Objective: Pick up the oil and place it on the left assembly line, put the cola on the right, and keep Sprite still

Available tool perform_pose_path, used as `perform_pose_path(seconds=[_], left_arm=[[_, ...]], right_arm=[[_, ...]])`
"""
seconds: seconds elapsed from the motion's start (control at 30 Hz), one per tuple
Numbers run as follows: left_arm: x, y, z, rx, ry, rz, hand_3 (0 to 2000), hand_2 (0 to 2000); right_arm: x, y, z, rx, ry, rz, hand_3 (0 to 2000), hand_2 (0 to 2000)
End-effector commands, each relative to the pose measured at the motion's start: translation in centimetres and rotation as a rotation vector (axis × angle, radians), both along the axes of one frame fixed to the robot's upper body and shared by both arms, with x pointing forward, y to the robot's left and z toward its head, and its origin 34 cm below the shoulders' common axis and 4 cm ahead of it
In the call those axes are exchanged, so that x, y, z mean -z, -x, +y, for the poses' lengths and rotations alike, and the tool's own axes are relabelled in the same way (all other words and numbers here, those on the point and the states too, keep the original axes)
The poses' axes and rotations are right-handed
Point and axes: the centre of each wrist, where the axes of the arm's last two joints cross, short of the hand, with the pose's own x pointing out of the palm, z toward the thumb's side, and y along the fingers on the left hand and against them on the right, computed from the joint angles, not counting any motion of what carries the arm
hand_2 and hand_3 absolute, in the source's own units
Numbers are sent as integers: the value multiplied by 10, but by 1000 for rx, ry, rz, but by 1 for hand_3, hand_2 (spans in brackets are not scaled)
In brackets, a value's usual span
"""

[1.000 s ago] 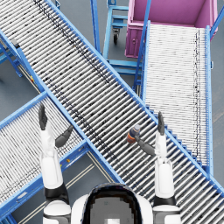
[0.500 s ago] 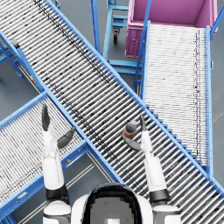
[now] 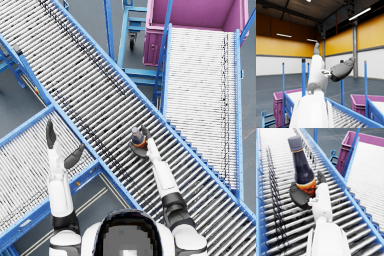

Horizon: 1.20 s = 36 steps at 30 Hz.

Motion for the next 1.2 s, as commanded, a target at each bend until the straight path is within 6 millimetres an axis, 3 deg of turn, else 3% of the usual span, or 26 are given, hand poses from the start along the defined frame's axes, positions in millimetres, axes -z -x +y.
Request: perform_pose_path(seconds=[0.03, 0.07, 0.1, 0.23, 0.37, 0.6, 0.73, 0.83, 0.97, 1.0, 1.03, 1.13, 1.17, 1.2], left_arm=[[0, 1, 0, -2, 2, 0, 0, 0], [-1, 3, 2, -9, 4, -7, 0, 0], [-2, 5, 3, -15, 5, -14, 0, 0], [-3, 11, 1, -12, 6, -27, 0, 0], [-6, 17, -3, 0, 1, -48, 0, 0], [-10, 19, -8, 19, -10, -66, 0, 0], [-15, 16, -14, 47, -25, -82, 0, 0], [-17, 14, -20, 73, -33, -87, 0, 0], [-18, 15, -21, 76, -33, -93, 0, 0], [-17, 15, -23, 80, -33, -89, 0, 0], [-17, 15, -22, 76, -31, -89, 0, 0], [-17, 18, -20, 70, -28, -94, 0, 0], [-17, 20, -24, 82, -31, -97, 0, 0], [-15, 17, -22, 77, -27, -85, 0, 0]], right_arm=[[14, -4, -3, 39, 30, 64, 1307, 2000], [16, -3, -4, 66, 45, 65, 1633, 2000], [2, 6, -4, 62, 21, -21, 1960, 2000], [-88, 40, -8, 22, -117, -382, 2000, 2000], [-166, 42, -18, -102, -211, -650, 2000, 2000], [-234, 9, -92, 64, -224, -838, 2000, 2000], [-245, -20, -143, 209, -232, -803, 2000, 2000], [-224, -45, -180, 331, -285, -672, 2000, 2000], [-198, -75, -214, 443, -376, -471, 2000, 2000], [-195, -82, -218, 456, -399, -427, 1673, 639], [-194, -86, -221, 520, -412, -392, 1347, 0], [-207, -91, -236, 647, -458, -375, 367, 0], [-220, -90, -240, 663, -455, -410, 40, 0], [-233, -88, -244, 673, -451, -451, 0, 0]])
